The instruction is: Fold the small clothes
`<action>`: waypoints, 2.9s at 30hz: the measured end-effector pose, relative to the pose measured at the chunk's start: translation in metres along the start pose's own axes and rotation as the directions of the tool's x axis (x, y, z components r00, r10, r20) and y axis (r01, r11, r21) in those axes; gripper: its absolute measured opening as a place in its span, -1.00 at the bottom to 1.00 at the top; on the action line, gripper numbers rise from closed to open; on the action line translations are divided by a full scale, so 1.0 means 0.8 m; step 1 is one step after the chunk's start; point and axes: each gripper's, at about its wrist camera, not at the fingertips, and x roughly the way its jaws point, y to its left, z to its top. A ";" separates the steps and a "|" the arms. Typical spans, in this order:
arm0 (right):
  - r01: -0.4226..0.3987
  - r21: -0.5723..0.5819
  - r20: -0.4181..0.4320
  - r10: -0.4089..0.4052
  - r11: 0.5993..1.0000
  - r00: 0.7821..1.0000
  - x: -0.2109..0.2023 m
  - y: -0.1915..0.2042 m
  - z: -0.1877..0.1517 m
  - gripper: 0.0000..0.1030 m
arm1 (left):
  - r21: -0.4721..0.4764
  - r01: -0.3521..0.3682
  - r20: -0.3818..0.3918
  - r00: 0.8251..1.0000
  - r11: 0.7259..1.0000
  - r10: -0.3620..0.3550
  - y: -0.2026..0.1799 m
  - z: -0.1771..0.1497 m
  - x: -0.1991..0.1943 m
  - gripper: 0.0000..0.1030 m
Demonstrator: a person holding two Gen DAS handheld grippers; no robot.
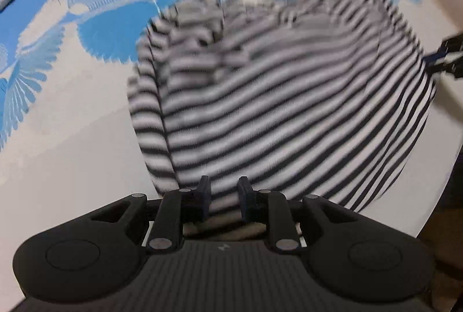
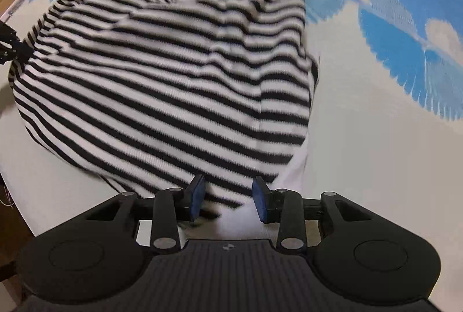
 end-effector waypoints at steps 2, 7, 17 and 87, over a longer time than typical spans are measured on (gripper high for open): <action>-0.017 0.033 0.057 0.015 0.999 0.998 -0.015 -0.008 0.007 -0.26 | -0.040 0.014 0.068 0.998 0.999 -0.012 0.009 0.008 -0.016 -0.52; -0.064 0.121 0.205 0.039 0.991 0.978 -0.042 -0.020 0.027 -0.26 | -0.079 -0.011 0.186 0.982 0.997 0.026 0.011 0.027 -0.034 -0.52; 0.042 -0.023 0.042 -0.041 0.999 0.998 0.032 0.016 0.064 -0.22 | -0.040 -0.074 0.105 0.991 0.996 0.078 0.000 0.054 0.023 -0.52; 0.022 0.335 0.365 -0.151 0.942 0.919 0.030 -0.044 0.182 -0.09 | -0.230 -0.118 0.099 0.985 0.966 0.144 0.072 0.121 0.090 -0.21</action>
